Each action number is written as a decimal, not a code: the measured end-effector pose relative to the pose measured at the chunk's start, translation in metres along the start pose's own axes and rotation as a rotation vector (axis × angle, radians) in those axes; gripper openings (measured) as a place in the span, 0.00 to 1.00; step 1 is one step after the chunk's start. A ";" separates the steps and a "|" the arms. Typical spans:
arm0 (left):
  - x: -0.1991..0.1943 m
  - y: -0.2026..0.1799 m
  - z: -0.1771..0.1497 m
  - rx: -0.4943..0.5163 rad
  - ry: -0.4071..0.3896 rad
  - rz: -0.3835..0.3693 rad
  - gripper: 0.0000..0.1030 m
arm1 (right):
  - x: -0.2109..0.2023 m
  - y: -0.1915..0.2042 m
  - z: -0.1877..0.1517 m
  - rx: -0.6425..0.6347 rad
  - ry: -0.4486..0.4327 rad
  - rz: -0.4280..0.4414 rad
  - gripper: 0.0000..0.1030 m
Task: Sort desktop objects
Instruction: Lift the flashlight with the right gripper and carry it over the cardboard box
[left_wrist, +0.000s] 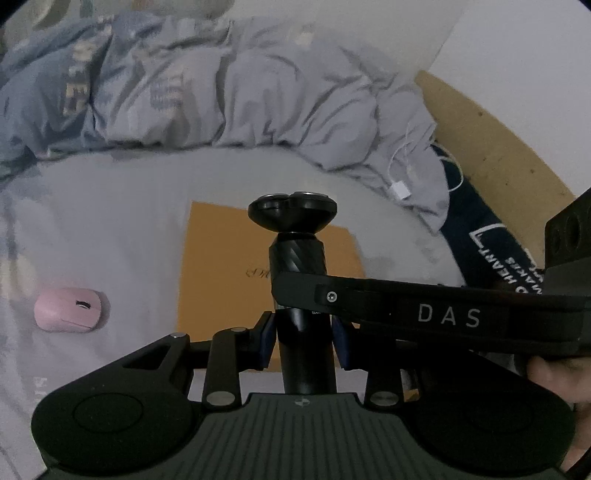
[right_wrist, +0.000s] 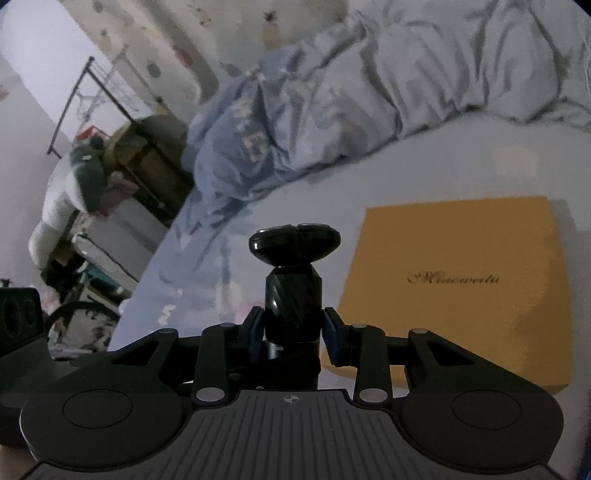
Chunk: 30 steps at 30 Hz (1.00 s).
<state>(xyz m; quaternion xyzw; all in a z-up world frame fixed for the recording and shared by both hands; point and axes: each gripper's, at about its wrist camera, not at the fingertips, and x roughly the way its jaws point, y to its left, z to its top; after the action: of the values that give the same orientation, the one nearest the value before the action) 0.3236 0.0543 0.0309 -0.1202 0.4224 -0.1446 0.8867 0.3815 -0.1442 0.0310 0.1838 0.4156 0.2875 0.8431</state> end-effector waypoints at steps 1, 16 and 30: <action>-0.006 -0.003 0.000 0.002 -0.010 0.000 0.35 | -0.007 0.006 0.000 -0.010 -0.007 0.001 0.37; -0.085 -0.044 -0.025 0.029 -0.102 -0.008 0.35 | -0.095 0.065 -0.021 -0.085 -0.078 0.032 0.36; -0.136 -0.074 -0.077 0.034 -0.158 -0.060 0.33 | -0.169 0.096 -0.080 -0.141 -0.127 0.041 0.36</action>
<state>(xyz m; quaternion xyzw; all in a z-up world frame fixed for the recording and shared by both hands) 0.1702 0.0274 0.1059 -0.1289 0.3450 -0.1681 0.9144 0.2023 -0.1723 0.1374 0.1505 0.3363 0.3209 0.8725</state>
